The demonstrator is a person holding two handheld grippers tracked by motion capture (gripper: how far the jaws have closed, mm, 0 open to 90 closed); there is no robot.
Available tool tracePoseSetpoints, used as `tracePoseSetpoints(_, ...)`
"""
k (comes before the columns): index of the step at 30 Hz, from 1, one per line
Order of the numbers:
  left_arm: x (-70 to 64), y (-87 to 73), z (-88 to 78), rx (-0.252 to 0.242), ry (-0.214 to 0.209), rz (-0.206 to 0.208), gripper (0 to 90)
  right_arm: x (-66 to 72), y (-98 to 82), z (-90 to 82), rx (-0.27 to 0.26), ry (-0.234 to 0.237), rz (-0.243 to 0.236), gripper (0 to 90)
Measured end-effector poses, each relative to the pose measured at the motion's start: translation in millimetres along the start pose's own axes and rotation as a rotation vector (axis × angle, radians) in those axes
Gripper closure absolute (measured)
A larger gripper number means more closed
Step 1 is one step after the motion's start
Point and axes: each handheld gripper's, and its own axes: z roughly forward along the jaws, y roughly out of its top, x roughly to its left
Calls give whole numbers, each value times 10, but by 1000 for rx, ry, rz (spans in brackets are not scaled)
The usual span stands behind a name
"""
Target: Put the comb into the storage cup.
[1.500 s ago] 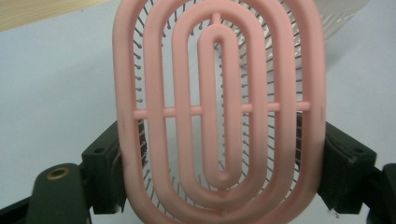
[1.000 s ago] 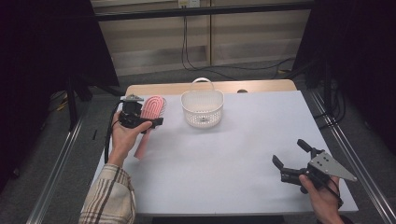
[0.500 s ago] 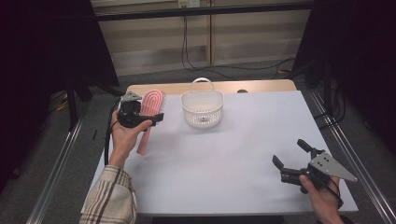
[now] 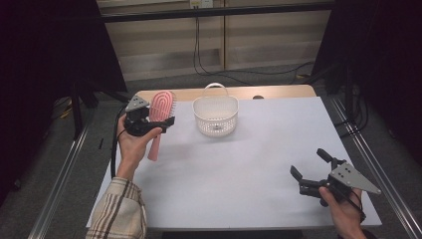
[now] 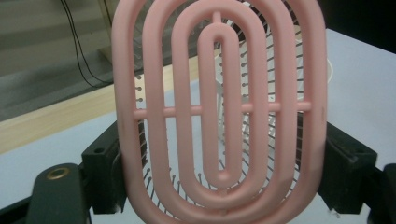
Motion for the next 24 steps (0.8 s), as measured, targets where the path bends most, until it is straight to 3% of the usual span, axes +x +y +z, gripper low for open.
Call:
tracePoseSetpoints(5,-20,22,-15,-35,13,-1,194,0,0,0,0,0,0,0)
tracePoseSetpoints(8,-31,38,-21,-59,31,23,194,-1,0,1,2,2,-3,0)
tracePoseSetpoints(24,-118,166,-23,-144,54,27,194,-2,3,-3,-1,2,-3,0)
